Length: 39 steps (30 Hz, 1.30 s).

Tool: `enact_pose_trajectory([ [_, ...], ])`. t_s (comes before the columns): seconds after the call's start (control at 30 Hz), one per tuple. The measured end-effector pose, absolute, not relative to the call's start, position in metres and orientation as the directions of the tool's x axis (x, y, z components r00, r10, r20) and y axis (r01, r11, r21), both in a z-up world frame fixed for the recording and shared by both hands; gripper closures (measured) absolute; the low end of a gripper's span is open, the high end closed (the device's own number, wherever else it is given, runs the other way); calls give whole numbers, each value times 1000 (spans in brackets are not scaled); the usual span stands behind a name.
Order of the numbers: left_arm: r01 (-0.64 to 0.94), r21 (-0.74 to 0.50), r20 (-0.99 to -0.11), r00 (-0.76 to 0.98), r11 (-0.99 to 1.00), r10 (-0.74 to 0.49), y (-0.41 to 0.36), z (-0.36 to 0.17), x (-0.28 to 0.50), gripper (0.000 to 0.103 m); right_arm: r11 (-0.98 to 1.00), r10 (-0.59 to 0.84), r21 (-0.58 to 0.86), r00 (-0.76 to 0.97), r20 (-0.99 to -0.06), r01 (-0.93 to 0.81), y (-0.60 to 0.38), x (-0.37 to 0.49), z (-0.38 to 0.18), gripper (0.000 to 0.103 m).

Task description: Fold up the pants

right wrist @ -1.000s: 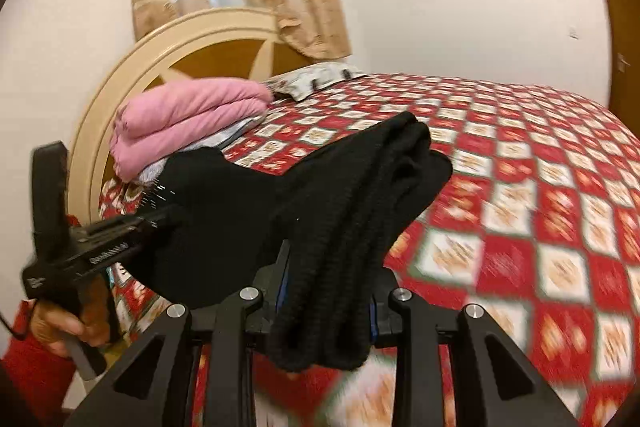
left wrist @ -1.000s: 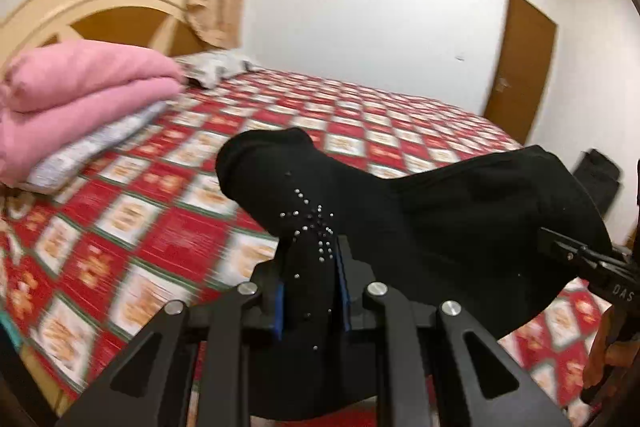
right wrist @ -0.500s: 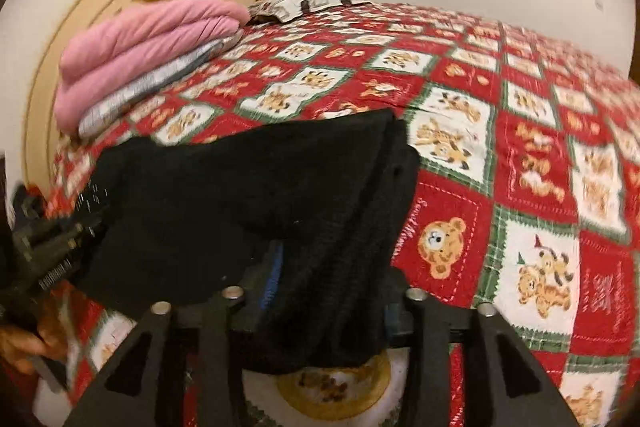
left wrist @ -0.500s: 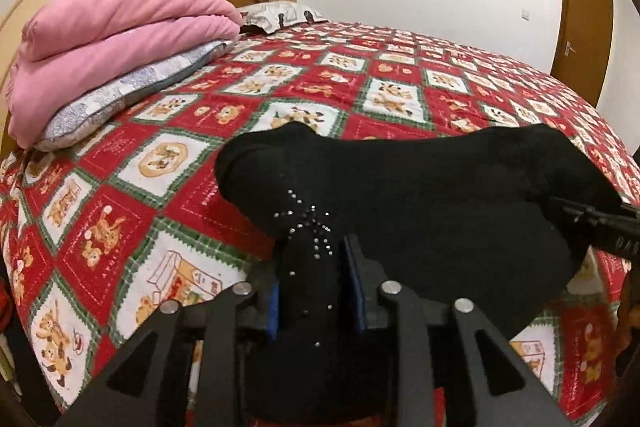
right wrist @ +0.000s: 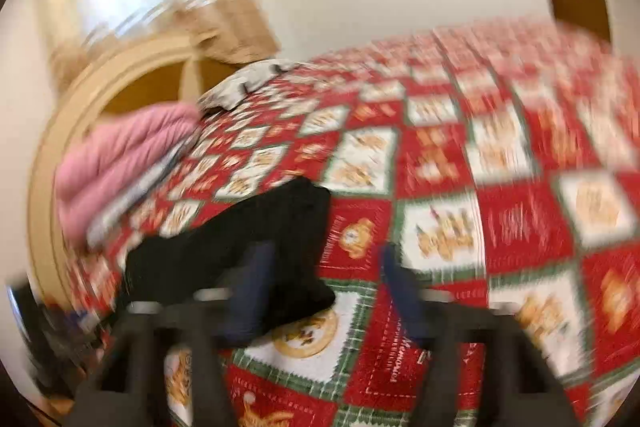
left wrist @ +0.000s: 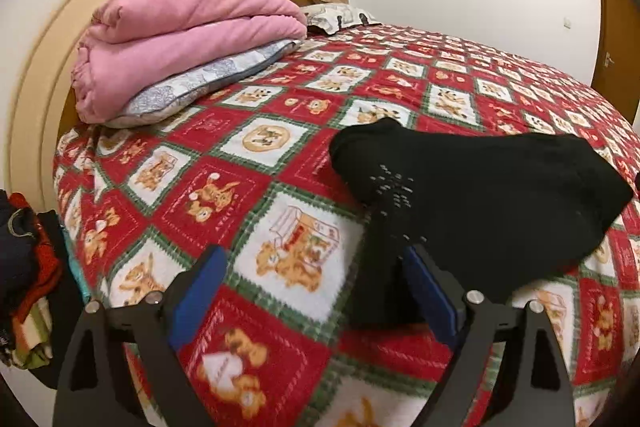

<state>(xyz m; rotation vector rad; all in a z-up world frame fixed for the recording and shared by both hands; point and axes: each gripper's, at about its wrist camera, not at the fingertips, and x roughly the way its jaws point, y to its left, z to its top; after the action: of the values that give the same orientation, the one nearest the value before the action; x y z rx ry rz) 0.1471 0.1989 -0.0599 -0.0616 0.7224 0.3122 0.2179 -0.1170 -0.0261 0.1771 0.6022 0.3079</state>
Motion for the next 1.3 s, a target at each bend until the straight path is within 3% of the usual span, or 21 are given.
enact_pose_trajectory([
  [0.07,-284,43,-649,721,958,242,189,-54,144,11,938,341,134,774,-534,-321,-86,206,-17,89],
  [0.2,-227,53,-629,749,973,209,157,-44,144,11,931,316,36,750,-581,-364,-51,207,-31,89],
  [0.33,-198,85,-640,740,976,206,134,-51,158,11,946,287,92,674,-681,-310,-58,229,-71,89],
  [0.47,-186,64,-687,705,980,178,126,-64,175,11,938,323,133,673,-665,-319,-65,233,-73,89],
  [0.73,-141,42,-668,732,989,132,113,-65,191,11,939,318,111,694,-646,-326,-63,228,-76,88],
  [0.9,-139,-96,-698,715,986,33,133,-80,195,8,935,333,129,692,-640,-331,-66,227,-77,88],
  [1.07,-135,-92,-687,726,987,36,129,-81,182,7,934,333,125,695,-638,-334,-64,226,-77,87],
  [1.17,-148,-92,-681,731,985,46,127,-82,177,6,932,340,126,695,-633,-341,-64,225,-78,82],
  [1.27,-147,-80,-692,720,986,52,126,-81,181,5,926,348,115,694,-630,-360,-61,224,-77,70],
  [1.3,-148,-83,-700,712,985,48,126,-79,181,5,923,351,107,693,-629,-370,-58,223,-77,61],
])
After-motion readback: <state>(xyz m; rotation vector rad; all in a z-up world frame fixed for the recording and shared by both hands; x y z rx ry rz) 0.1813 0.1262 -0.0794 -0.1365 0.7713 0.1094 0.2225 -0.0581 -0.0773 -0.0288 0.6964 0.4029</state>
